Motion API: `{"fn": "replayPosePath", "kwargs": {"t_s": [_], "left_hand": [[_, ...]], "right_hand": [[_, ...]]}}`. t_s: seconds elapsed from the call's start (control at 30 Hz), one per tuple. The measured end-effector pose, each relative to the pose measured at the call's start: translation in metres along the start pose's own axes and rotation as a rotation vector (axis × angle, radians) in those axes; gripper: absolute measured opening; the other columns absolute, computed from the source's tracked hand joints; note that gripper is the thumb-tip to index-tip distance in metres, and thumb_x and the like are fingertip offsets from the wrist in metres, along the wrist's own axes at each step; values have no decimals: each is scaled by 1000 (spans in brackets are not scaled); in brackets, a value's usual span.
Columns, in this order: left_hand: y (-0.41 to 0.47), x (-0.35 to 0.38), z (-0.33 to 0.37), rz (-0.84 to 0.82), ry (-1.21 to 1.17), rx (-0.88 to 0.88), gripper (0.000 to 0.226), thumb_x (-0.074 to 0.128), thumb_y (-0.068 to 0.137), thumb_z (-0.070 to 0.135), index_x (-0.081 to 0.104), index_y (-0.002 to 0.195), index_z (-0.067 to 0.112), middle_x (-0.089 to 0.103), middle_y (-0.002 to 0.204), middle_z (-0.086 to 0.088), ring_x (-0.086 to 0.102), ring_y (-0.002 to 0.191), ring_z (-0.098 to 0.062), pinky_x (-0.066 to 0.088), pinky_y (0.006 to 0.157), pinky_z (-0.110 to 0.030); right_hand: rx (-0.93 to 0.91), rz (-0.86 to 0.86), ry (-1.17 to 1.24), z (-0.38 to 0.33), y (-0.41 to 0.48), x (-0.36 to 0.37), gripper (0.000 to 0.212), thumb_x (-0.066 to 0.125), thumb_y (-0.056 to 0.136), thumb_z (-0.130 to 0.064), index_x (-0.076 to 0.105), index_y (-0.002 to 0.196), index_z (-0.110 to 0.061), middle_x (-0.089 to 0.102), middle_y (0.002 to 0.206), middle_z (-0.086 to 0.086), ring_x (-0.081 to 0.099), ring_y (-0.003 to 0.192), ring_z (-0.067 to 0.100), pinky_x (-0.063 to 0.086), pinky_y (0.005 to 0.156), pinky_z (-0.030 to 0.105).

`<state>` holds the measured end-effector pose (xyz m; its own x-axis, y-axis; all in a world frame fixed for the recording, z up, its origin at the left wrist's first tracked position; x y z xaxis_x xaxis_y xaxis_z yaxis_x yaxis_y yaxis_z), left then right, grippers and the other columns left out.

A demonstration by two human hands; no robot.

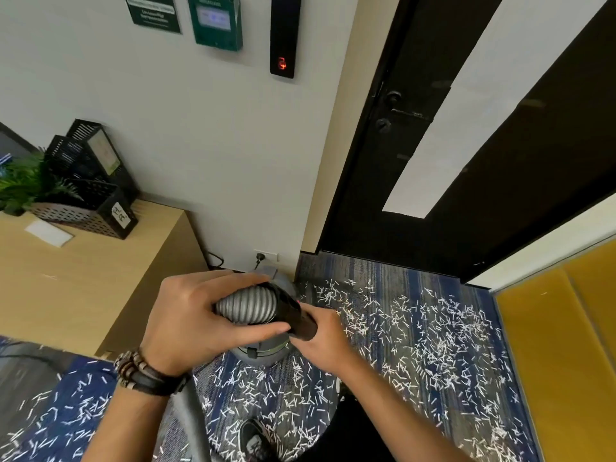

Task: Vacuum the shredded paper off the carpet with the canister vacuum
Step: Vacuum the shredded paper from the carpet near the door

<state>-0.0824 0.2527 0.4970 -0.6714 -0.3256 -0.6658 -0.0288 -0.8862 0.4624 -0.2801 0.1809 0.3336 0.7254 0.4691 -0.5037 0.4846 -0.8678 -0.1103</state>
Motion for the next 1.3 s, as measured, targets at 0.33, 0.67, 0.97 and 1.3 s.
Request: {"fn": "replayPosePath", "kwargs": {"t_s": [0.33, 0.67, 0.97, 1.3], "left_hand": [[51, -4, 14, -75, -180, -6, 59, 85, 83, 52, 68, 134, 28, 73, 117, 20, 66, 108, 10, 49, 94, -14], [81, 13, 43, 89, -174, -88, 47, 80, 85, 54, 74, 123, 27, 76, 113, 17, 71, 103, 2, 56, 95, -26], [106, 58, 113, 97, -193, -42, 49, 78, 87, 52, 73, 128, 25, 76, 117, 13, 71, 107, -2, 57, 98, -30], [98, 101, 148, 3, -77, -61, 48, 78, 86, 54, 73, 127, 28, 77, 115, 13, 73, 105, -5, 58, 96, -38]], "right_hand": [[108, 239, 97, -15, 21, -55, 41, 75, 84, 2, 55, 69, -30, 56, 55, -21, 48, 53, -5, 37, 54, 12], [75, 157, 136, -18, 27, -94, 16, 76, 86, -1, 60, 84, -3, 57, 70, -1, 55, 57, 0, 46, 60, 21], [70, 238, 161, 12, -5, -157, 15, 79, 86, -16, 65, 81, -15, 65, 72, 8, 63, 67, 16, 54, 66, 33], [75, 189, 204, 46, -24, -170, 15, 78, 87, -11, 64, 83, -10, 59, 73, 2, 57, 71, 13, 48, 69, 31]]}}
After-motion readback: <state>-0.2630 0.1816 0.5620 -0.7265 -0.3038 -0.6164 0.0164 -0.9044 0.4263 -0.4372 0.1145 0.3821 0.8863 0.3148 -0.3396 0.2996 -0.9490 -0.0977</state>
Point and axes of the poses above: each hand's wrist, its own y-axis towards the middle knuckle, its own x-axis out of the palm, z = x × y, the point moved 5 cm from there along y, towards the middle knuckle
